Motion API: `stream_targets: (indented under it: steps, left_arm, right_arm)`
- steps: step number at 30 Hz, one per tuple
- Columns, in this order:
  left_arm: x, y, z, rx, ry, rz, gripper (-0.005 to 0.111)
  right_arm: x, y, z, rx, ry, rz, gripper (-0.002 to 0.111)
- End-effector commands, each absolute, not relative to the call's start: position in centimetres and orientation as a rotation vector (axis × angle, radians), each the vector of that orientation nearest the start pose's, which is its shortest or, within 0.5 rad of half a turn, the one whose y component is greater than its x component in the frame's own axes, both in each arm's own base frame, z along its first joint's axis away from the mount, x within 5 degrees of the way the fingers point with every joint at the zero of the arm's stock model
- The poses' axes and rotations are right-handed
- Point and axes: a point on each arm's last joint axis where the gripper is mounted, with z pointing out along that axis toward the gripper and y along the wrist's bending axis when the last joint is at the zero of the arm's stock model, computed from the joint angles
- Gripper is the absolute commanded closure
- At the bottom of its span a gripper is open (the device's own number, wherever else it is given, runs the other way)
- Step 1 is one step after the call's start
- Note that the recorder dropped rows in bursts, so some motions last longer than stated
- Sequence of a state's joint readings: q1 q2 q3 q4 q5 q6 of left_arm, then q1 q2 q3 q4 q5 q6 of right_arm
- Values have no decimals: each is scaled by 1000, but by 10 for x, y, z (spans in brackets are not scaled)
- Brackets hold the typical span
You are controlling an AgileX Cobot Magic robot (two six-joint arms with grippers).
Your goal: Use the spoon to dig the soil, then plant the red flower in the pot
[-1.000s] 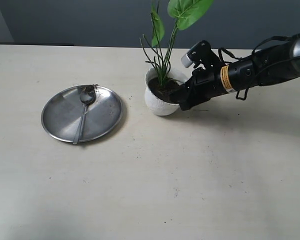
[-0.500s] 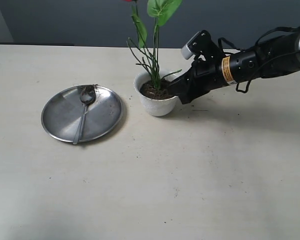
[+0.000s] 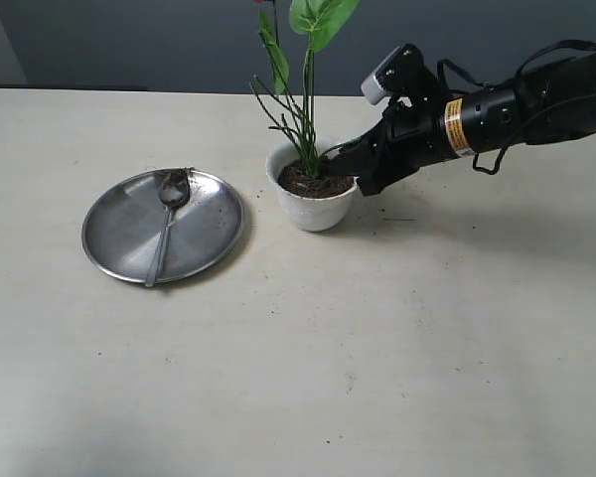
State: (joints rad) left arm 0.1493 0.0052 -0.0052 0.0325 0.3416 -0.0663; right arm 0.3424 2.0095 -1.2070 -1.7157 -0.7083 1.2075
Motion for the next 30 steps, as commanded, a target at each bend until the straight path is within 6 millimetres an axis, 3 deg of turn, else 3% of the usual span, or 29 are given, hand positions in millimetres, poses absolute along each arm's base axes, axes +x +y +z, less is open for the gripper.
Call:
stream_targets:
  steps: [1, 16, 30]
  left_arm:
    - [53, 9, 183, -177, 1811, 81, 106]
    - [53, 9, 183, -177, 1811, 81, 106]
    - [53, 9, 183, -177, 1811, 81, 106]
  right_arm:
    - [362, 189, 181, -1257, 1851, 682, 84]
    - [355, 186, 222, -1222, 1773, 646, 84]
    - [353, 189, 228, -1155, 1781, 741, 84]
